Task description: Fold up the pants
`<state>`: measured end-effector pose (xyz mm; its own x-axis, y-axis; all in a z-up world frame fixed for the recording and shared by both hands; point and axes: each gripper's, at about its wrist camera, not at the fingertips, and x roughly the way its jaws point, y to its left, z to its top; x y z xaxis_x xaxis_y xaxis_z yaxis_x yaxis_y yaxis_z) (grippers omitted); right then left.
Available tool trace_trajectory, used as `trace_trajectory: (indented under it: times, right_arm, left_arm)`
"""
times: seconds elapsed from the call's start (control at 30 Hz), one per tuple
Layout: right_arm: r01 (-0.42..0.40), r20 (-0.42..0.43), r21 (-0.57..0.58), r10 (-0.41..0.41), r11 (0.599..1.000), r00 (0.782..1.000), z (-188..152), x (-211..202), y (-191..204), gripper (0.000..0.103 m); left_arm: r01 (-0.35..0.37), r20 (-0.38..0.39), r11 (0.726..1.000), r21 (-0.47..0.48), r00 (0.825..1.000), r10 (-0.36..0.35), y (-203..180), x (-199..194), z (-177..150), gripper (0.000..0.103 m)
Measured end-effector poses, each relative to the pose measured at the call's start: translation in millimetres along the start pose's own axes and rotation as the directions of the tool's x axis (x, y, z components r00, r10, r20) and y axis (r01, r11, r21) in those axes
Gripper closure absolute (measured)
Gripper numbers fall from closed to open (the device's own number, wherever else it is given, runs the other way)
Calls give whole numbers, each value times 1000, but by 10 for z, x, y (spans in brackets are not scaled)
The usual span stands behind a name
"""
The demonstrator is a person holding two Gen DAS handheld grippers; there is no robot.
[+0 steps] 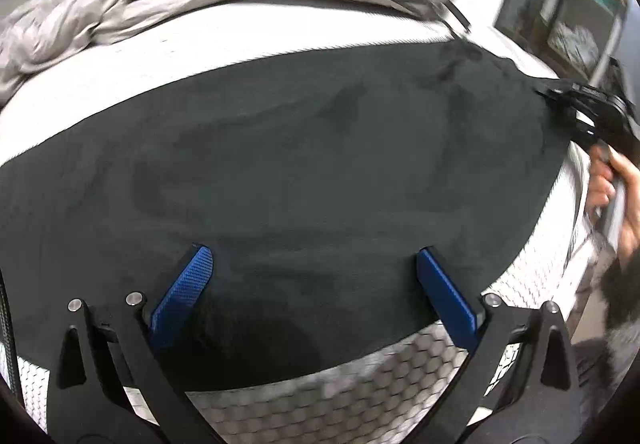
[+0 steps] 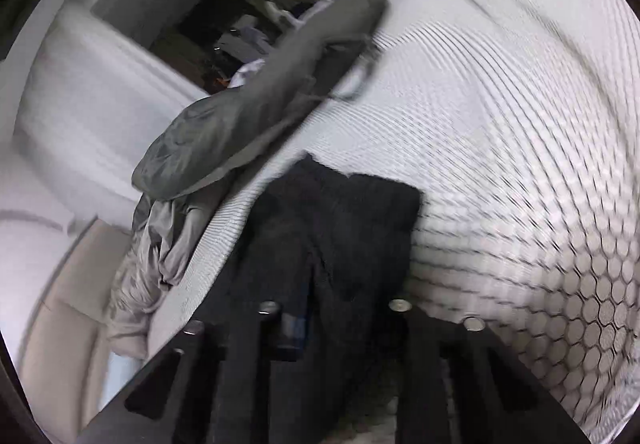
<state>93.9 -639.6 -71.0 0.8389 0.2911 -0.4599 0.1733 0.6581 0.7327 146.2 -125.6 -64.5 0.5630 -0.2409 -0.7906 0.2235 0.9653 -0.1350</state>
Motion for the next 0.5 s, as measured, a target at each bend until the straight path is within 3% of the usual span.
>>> trace_trajectory:
  times: [0.13,0.23,0.33,0.37,0.4,0.43,0.5]
  right_arm:
    - [-123,8,-211,128,970,992,-168,-312,878,87]
    - [-271,-95,-368,254,889,963,-491,-252,1687,87]
    - [-452,-315,-460,335,764,888,-1068,-62,2342,81]
    - [-512,-416,-472,330,718,847,-1308,58,2511,67]
    - [-544,-488,-477,307,690,817,-1454,176,2592,48]
    - [-561,-574,-500,233,660,785,-1708,319,2674,41]
    - [-555,-653,-561,83,614,753,-2096,454,2705,39]
  left_arm:
    - [-17,34,990,-137,999,22,451,-190,43,2]
    - [-30,62,971,-236,997,46,827,-357,15,2]
    - [-56,76,946,-319,994,84,1190,-509,-75,2]
    - [-64,74,939,-338,993,95,1284,-539,-112,2]
    - [-78,69,930,-359,992,110,1400,-577,-156,2]
    - [-86,66,924,-372,991,118,1469,-600,-189,2]
    - [-89,63,915,-393,990,123,1591,-641,-247,2]
